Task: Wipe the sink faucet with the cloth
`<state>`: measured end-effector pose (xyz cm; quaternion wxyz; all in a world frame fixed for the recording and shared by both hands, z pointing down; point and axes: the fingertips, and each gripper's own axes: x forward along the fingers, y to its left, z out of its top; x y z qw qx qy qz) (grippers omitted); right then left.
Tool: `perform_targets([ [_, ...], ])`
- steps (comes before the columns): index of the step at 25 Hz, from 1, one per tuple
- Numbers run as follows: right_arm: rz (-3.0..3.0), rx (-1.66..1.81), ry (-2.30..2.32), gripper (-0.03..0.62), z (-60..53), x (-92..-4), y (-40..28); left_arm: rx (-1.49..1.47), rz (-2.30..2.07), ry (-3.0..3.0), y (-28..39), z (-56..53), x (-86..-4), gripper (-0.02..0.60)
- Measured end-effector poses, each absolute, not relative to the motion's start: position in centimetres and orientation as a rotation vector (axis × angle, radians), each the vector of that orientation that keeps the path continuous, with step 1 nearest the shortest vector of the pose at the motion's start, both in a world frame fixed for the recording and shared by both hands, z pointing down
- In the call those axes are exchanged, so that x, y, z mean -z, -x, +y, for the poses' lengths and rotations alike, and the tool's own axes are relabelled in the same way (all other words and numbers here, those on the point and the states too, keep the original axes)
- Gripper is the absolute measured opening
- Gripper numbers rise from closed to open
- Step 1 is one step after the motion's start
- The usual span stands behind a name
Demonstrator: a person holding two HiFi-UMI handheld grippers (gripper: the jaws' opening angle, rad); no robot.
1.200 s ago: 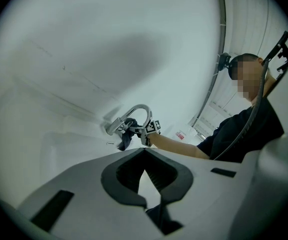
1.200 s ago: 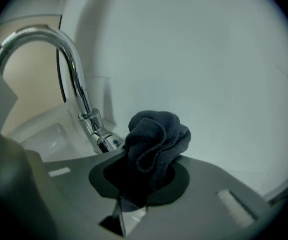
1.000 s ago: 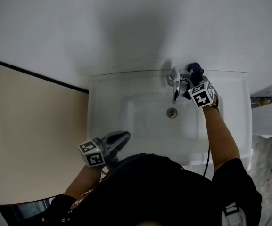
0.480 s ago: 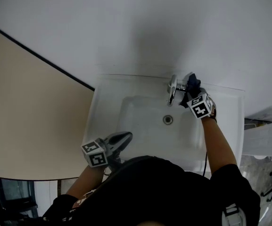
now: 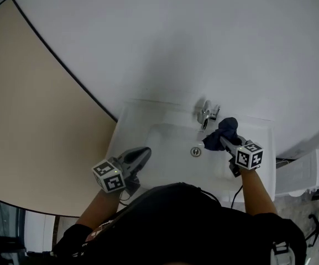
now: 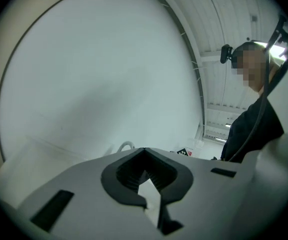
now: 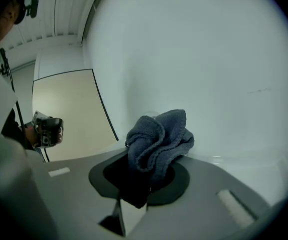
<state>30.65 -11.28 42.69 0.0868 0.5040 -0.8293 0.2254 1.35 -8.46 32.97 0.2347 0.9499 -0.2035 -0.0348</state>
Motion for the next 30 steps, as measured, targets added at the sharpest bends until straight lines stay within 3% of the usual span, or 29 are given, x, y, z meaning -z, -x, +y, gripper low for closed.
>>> perform_targets([
  [11, -2.598, -0.711, -1.757, 0.064, -3.6, -33.3, -25.2, 0.131, -0.578, -2.793, 5.5, -9.9, -28.1, -0.002],
  [30, -2.715, -0.584, -1.517, 0.063, 0.0, -29.1, -31.7, 0.271, -0.816, -2.780, 0.2, -6.2, -25.6, -0.002],
])
